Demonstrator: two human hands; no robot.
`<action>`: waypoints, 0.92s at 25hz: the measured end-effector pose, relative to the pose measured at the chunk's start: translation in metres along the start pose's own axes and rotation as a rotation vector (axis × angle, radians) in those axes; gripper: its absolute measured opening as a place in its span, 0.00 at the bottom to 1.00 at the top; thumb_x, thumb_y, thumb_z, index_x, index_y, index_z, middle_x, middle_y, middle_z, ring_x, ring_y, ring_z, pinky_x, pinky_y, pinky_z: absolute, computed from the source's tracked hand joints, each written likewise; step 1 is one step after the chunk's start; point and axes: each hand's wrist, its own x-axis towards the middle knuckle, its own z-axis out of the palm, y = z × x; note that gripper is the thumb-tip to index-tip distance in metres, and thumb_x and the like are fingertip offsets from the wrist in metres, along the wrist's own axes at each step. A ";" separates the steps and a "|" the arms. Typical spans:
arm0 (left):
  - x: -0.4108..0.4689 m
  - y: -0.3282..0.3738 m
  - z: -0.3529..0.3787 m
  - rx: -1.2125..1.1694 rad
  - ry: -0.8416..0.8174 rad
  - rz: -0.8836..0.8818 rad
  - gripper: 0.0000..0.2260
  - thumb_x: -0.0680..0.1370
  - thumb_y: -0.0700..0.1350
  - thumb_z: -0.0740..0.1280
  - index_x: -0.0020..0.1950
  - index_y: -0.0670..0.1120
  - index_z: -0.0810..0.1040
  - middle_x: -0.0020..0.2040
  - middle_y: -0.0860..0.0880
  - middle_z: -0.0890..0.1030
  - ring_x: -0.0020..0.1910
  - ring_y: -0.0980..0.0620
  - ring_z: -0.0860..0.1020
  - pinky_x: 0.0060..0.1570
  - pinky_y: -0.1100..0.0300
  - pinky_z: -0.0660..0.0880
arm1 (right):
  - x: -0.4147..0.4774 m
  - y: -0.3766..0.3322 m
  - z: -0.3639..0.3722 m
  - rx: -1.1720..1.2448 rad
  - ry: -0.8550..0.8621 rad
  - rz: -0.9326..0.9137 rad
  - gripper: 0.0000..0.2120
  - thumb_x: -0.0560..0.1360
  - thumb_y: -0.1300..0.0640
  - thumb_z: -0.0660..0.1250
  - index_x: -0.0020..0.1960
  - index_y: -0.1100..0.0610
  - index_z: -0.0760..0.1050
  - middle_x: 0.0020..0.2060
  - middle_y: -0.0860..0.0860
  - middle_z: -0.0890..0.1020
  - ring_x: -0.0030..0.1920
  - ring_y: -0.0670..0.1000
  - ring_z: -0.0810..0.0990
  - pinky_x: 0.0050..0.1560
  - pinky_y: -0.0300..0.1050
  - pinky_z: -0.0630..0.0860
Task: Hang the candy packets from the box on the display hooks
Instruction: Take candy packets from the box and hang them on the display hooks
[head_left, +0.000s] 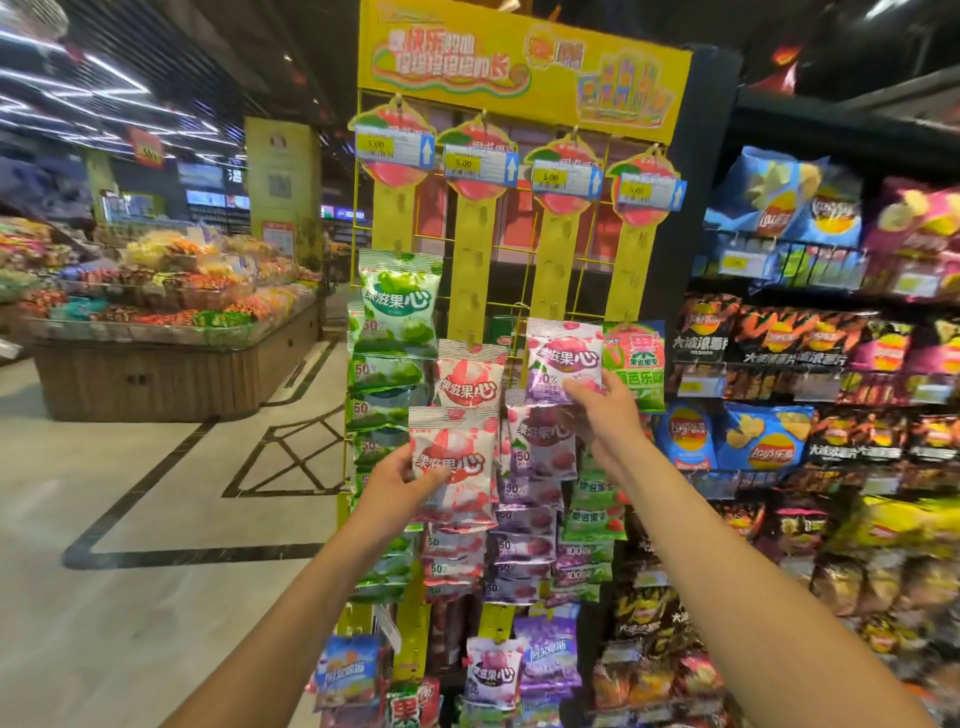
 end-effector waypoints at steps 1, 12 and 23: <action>0.002 -0.001 -0.001 0.000 -0.005 0.002 0.15 0.79 0.50 0.74 0.65 0.56 0.80 0.50 0.59 0.87 0.44 0.65 0.84 0.36 0.72 0.77 | 0.001 0.001 0.002 0.005 -0.009 0.002 0.17 0.79 0.65 0.71 0.65 0.55 0.73 0.55 0.56 0.82 0.43 0.53 0.84 0.42 0.47 0.84; 0.015 -0.019 -0.001 0.034 -0.023 -0.012 0.11 0.81 0.47 0.73 0.63 0.51 0.79 0.27 0.65 0.77 0.29 0.69 0.76 0.30 0.74 0.72 | 0.000 0.041 0.008 -0.014 0.033 0.077 0.15 0.80 0.66 0.69 0.63 0.55 0.72 0.54 0.53 0.81 0.51 0.54 0.83 0.44 0.47 0.84; 0.019 -0.015 0.005 0.022 -0.057 -0.025 0.14 0.79 0.52 0.75 0.65 0.58 0.81 0.55 0.60 0.86 0.52 0.61 0.85 0.41 0.68 0.79 | -0.020 0.068 -0.007 -0.024 0.085 0.097 0.14 0.76 0.58 0.76 0.57 0.63 0.78 0.49 0.57 0.86 0.45 0.52 0.88 0.43 0.42 0.85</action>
